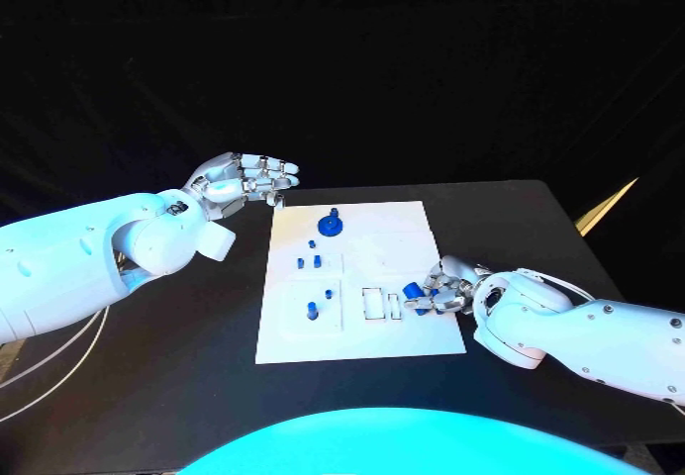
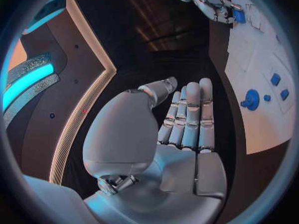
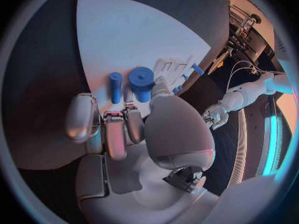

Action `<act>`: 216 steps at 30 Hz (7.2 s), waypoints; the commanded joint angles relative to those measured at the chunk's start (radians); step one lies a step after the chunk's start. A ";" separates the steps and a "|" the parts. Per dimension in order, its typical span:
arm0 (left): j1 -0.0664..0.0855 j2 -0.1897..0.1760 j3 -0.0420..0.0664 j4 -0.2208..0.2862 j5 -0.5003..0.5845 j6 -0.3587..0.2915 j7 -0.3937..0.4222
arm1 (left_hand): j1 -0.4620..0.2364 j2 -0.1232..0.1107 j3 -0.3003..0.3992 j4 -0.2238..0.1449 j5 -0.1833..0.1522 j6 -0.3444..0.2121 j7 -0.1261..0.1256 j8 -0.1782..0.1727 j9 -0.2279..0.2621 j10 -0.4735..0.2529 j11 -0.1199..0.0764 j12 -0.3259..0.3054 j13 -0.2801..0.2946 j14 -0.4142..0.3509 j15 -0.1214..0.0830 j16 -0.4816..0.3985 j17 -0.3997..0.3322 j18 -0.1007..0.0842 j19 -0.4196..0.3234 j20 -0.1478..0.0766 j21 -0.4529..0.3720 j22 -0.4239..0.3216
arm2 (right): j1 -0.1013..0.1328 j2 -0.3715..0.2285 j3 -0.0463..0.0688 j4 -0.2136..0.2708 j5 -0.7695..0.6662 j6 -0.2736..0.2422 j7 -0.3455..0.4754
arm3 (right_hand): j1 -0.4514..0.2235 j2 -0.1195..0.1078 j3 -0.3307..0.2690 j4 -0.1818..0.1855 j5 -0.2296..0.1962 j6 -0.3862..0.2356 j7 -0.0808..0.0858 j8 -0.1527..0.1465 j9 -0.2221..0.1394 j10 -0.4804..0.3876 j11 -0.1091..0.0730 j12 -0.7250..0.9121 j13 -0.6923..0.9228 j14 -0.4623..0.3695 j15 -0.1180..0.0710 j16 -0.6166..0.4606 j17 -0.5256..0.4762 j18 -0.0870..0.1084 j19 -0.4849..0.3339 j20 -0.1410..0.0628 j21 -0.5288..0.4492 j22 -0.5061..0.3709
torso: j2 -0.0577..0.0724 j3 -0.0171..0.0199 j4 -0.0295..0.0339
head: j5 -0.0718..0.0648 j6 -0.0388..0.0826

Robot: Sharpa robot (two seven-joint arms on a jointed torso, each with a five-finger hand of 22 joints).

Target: Assemble the parts on the task board

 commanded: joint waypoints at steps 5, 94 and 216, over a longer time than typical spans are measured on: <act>0.000 0.000 0.001 0.002 0.001 0.002 0.001 | -0.011 0.015 -0.039 0.017 0.007 -0.006 0.012 0.023 0.006 -0.017 0.004 0.013 0.016 -0.008 0.000 -0.003 -0.008 -0.010 -0.001 0.007 -0.020 -0.008 | 0.002 -0.018 -0.001 0.035 0.057 -0.064 0.022 | 0.021 0.068 -0.018 0.005 0.006 0.041 -0.012 -0.010 -0.029 0.057 -0.015 0.030 0.126 0.098 -0.018 0.017 0.205 -0.029 0.033 -0.007 0.043 0.032 | 0.000 -0.0016 -0.0001 | -0.001 0.000; 0.001 -0.004 0.001 0.009 0.000 -0.002 -0.002 | -0.011 0.016 -0.038 0.019 0.008 -0.008 0.012 0.024 0.006 -0.020 0.004 0.017 0.016 -0.010 0.000 -0.001 -0.009 -0.009 -0.002 0.007 -0.022 -0.009 | 0.032 0.057 0.002 0.050 0.039 -0.051 0.051 | -0.111 0.175 -0.276 -0.002 0.008 0.085 -0.040 0.035 0.001 0.077 -0.040 0.021 0.150 0.100 -0.041 0.019 0.215 -0.031 0.038 -0.030 0.038 0.060 | 0.000 0.0006 -0.0027 | 0.008 0.000; 0.001 -0.005 0.001 0.009 -0.001 0.001 -0.004 | -0.015 0.016 -0.037 0.023 0.009 -0.008 0.011 0.026 0.005 -0.023 0.003 0.022 0.017 -0.012 0.000 0.000 -0.010 -0.009 -0.003 0.008 -0.025 -0.011 | -0.008 0.047 -0.001 0.042 0.209 -0.046 0.009 | -0.167 -0.089 0.713 -0.147 0.004 0.107 -0.030 -0.068 0.005 0.084 -0.033 0.006 0.171 0.105 -0.035 0.027 0.240 -0.035 0.055 -0.024 0.026 0.121 | 0.000 0.0008 -0.0052 | -0.005 0.000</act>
